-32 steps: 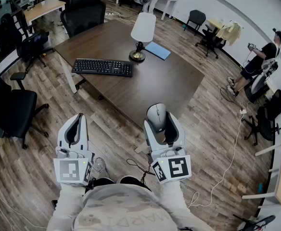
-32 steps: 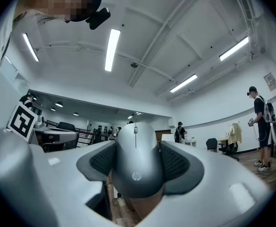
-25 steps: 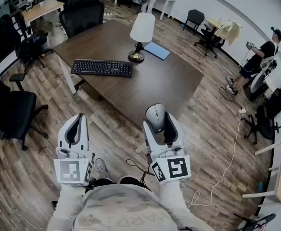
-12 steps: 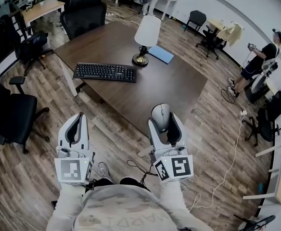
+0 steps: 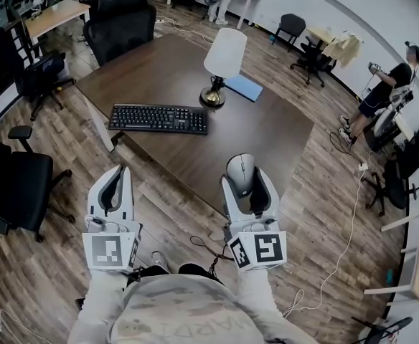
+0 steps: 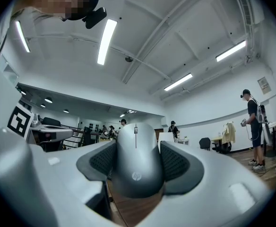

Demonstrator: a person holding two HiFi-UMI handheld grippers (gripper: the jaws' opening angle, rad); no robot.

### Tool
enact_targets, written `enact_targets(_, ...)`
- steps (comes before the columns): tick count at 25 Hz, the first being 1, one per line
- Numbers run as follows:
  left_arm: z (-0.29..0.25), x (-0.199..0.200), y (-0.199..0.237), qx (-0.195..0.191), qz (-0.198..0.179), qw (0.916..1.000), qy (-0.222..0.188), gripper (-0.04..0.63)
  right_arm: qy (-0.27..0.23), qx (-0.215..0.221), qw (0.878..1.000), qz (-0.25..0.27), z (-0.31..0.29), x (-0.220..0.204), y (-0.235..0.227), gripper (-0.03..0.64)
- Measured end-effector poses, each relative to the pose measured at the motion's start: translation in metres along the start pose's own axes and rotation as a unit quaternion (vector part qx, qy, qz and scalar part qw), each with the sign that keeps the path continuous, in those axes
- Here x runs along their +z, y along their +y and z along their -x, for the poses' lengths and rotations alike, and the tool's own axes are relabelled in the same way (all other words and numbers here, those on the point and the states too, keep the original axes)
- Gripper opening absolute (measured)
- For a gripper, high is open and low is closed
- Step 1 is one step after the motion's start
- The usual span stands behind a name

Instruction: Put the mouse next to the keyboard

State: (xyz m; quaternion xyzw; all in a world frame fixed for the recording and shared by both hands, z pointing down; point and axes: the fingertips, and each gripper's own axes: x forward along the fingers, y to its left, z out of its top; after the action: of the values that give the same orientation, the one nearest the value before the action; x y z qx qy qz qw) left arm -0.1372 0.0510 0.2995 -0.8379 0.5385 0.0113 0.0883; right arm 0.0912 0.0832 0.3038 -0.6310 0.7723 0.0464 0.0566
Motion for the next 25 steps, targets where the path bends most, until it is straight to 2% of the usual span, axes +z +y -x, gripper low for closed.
enact_targets(14,-0.058,-0.017,0.051,-0.044,0.003,0.9990,-0.007,0.006,-0.003,-0.045,0.999,-0.008,-0.058,-0.011,0.013,0.304)
enact_targets(25,-0.099,-0.032,0.061,-0.062,0.013,0.9980,-0.007,0.006,0.009,-0.075,0.997,-0.007,-0.087,-0.024,-0.008,0.304)
